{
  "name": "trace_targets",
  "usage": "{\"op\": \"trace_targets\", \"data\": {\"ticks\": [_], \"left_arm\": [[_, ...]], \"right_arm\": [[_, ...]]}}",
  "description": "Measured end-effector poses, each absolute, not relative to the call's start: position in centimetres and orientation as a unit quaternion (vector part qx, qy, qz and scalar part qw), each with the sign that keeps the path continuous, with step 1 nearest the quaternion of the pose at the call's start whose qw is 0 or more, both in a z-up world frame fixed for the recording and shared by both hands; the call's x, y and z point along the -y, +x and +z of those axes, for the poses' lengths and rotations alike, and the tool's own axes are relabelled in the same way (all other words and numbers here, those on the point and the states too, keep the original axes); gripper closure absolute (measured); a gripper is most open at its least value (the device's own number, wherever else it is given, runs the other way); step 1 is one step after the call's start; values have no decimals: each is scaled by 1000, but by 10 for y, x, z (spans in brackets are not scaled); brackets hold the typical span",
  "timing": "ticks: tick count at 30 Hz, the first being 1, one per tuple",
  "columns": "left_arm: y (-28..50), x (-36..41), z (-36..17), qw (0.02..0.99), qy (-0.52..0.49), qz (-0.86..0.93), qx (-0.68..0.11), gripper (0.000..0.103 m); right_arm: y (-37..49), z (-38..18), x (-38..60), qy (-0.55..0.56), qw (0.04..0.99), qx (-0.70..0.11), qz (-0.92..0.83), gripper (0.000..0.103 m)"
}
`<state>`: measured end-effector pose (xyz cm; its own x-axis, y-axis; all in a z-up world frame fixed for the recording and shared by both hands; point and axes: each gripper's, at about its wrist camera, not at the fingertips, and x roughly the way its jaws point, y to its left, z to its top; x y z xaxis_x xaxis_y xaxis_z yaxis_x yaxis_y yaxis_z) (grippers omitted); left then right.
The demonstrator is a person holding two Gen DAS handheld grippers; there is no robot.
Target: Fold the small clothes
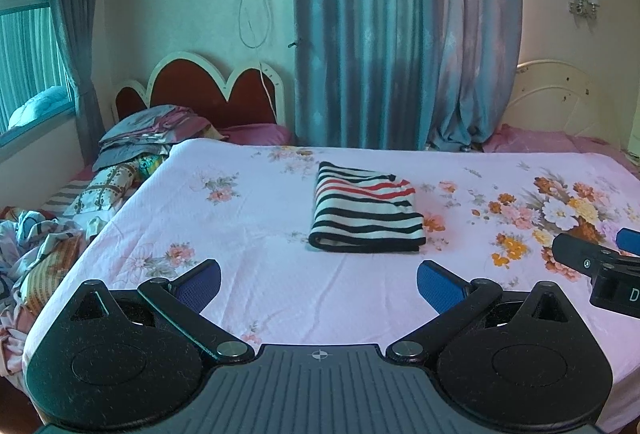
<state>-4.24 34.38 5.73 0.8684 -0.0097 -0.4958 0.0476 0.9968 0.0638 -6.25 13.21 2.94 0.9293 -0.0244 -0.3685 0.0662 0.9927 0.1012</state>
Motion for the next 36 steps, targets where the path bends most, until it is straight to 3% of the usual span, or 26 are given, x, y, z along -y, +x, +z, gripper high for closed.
{"op": "trace_targets", "data": {"ticks": [36], "left_arm": [[-34,-347,53,963,31,-17,-269,0]], "right_arm": [[-62,28,-131,59,980,-189,-20,1]]}}
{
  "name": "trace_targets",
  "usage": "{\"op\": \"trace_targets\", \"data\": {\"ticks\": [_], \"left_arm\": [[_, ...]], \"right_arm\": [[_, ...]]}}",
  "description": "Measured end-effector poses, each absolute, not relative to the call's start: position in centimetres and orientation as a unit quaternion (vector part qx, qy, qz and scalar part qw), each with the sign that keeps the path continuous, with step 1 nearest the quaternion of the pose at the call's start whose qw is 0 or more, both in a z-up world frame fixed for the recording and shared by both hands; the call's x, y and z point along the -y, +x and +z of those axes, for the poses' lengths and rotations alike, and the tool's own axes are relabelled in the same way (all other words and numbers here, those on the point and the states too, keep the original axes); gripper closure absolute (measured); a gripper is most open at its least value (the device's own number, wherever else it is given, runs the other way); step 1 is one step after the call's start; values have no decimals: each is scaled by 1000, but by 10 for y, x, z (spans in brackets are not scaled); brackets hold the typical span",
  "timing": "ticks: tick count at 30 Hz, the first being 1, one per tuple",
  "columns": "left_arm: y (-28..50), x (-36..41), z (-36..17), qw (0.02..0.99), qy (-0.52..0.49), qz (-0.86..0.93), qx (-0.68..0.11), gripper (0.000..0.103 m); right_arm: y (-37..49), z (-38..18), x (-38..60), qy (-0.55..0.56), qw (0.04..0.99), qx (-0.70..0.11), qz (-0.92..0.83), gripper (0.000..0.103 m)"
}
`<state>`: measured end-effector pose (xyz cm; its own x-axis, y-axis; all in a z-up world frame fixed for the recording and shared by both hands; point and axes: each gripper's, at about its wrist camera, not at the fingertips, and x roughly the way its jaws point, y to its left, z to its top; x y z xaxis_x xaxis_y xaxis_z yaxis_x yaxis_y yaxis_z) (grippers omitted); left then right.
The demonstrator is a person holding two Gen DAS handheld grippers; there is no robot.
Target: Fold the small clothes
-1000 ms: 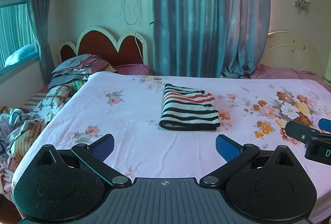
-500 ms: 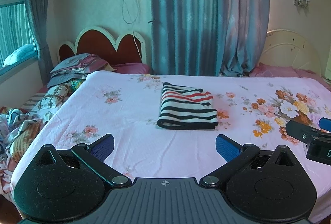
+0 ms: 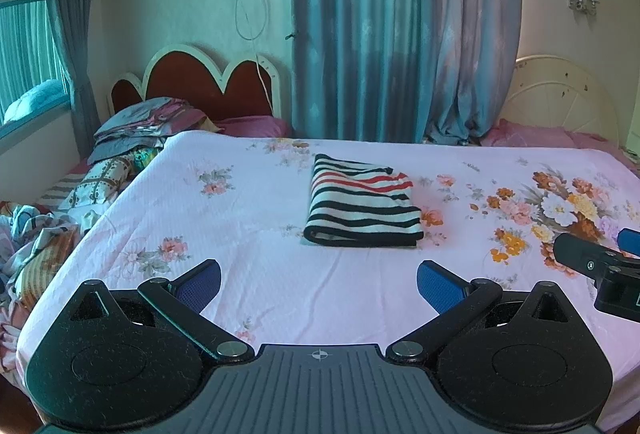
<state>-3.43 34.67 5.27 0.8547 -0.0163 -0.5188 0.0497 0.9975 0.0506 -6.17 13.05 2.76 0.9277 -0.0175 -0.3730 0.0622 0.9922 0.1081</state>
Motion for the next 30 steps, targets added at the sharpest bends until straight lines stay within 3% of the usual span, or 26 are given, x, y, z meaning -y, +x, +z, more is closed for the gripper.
{"op": "trace_targets", "data": {"ticks": [30], "left_arm": [[14,-352,30,957,23,1,-289,0]], "right_arm": [[-35,9,-125,66,972,-221,-37,1]]}}
